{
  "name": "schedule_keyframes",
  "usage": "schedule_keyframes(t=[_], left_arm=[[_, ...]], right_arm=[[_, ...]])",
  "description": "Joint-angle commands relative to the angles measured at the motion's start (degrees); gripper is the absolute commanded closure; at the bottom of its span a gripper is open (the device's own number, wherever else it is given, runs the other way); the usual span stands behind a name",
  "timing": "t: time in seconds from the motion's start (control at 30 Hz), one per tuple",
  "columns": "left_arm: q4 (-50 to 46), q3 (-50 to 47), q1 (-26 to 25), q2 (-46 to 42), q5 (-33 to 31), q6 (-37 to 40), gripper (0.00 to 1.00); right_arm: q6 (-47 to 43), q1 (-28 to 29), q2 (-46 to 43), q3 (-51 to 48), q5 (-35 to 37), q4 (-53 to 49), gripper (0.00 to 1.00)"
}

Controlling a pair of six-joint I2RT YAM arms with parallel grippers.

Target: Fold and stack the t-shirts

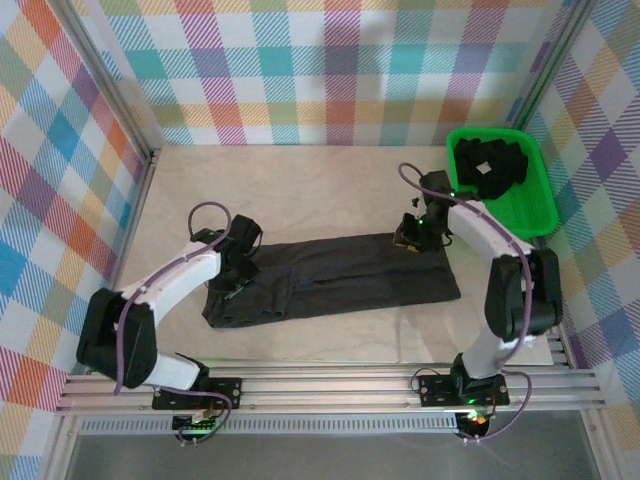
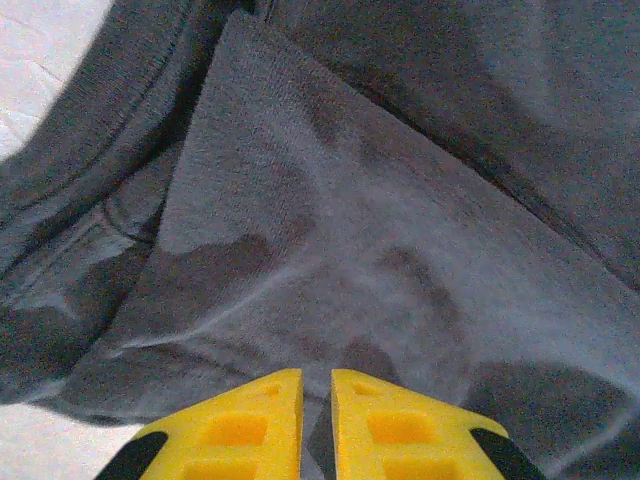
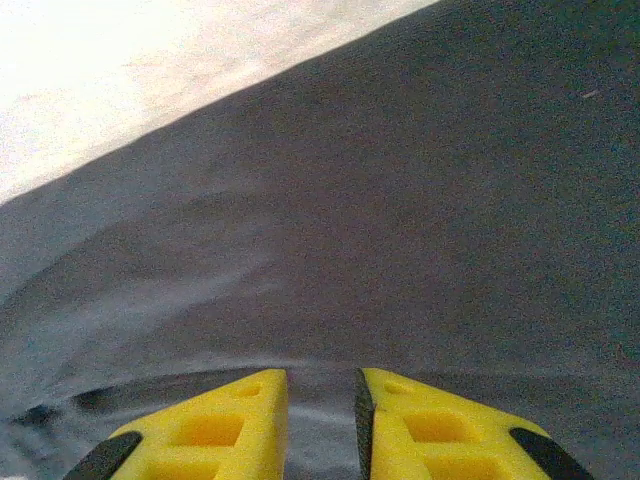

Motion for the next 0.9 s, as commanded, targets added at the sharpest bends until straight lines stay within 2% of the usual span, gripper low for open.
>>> schedule_keyframes(t=[0.0, 0.2, 0.3, 0.4, 0.57, 0.73, 0.8, 0.87], left_arm=[[3.3, 2.5, 3.0, 5.6, 2.5, -3.6, 0.84], [0.4, 11.2, 7.3, 20.3, -0.1, 2.1, 0.88], [0.4, 15.9, 7.9, 24.2, -2.4, 3.7, 0.88], [0.8, 25.4, 8.2, 31.0, -2.0, 6.3, 0.87], [0.9, 50.7, 7.4, 46.7, 0.4, 11.0, 0.85], [3.9, 79.8, 5.6, 63.6, 7.0, 14.0, 0.84], [6.3, 92.6, 4.4, 71.1, 10.8, 14.2, 0.82], [11.0, 101.9, 3.3, 77.5, 14.6, 12.1, 0.79]], right_arm=[[-3.5, -0.1, 4.9, 3.7, 10.2, -6.7, 0.74], [-3.5, -0.1, 13.8, 8.0, 16.2, -10.6, 0.73], [-2.0, 0.1, 15.9, 7.6, 16.3, -12.4, 0.72], [1.2, 1.8, 14.8, 4.4, 15.1, -12.0, 0.72], [10.0, 9.3, 10.1, -2.9, 11.9, -10.2, 0.71], [23.7, 17.6, 4.7, -12.2, 3.1, -4.7, 0.71], [29.8, 21.6, 3.3, -15.7, -0.6, -0.7, 0.71], [38.8, 25.3, 0.8, -21.2, -6.3, 9.0, 0.69]])
